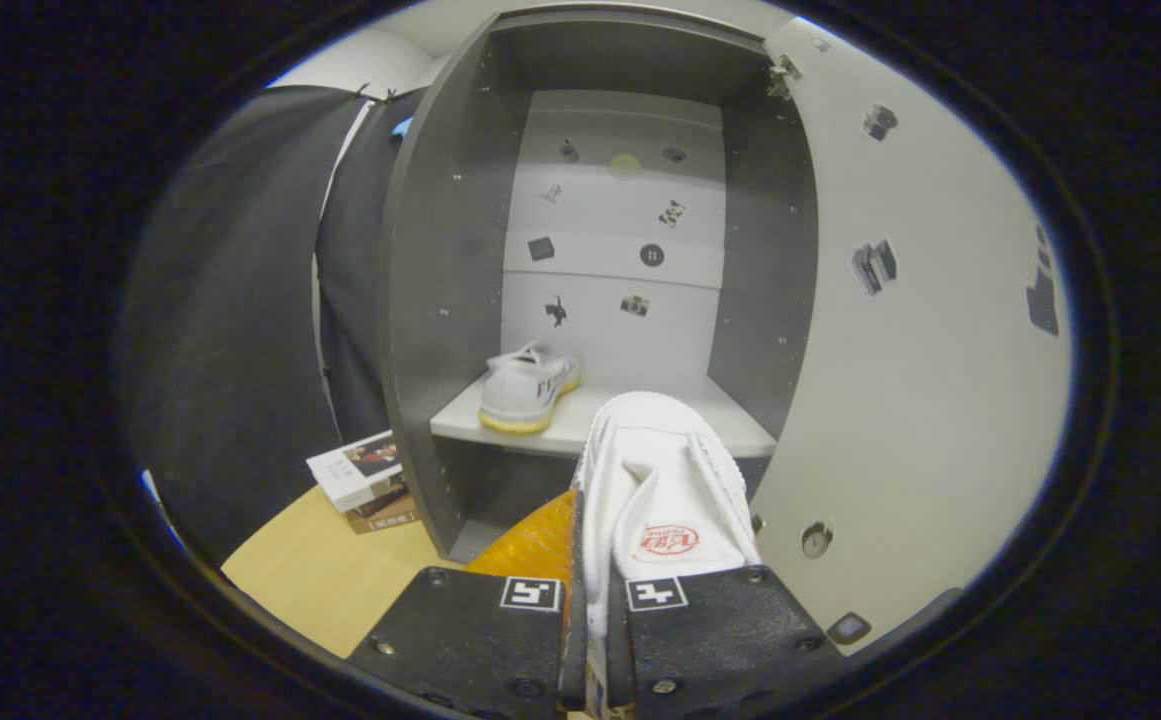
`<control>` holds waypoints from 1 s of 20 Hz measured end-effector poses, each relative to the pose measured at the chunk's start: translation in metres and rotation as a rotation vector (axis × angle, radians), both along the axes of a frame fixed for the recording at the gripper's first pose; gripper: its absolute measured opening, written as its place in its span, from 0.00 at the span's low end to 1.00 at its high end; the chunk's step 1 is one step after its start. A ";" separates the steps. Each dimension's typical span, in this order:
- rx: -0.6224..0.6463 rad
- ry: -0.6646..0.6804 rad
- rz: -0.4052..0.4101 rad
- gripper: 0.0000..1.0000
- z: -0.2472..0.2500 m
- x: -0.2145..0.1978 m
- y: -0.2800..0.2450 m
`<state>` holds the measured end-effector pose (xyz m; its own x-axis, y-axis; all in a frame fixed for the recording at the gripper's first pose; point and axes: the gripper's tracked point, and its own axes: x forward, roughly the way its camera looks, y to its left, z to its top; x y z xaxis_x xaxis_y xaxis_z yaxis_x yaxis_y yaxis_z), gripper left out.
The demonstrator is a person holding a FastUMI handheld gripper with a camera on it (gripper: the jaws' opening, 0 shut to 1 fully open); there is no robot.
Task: Open the shoe cabinet door, grab the shoes and put them into the shoe cabinet, then close the shoe cabinet door.
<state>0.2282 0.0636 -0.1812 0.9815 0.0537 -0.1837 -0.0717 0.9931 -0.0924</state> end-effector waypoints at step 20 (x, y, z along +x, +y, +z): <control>0.040 -0.078 0.023 0.11 0.079 0.224 0.006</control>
<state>0.4523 0.0697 -0.1026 0.9912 0.0819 -0.1043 -0.0884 0.9943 -0.0591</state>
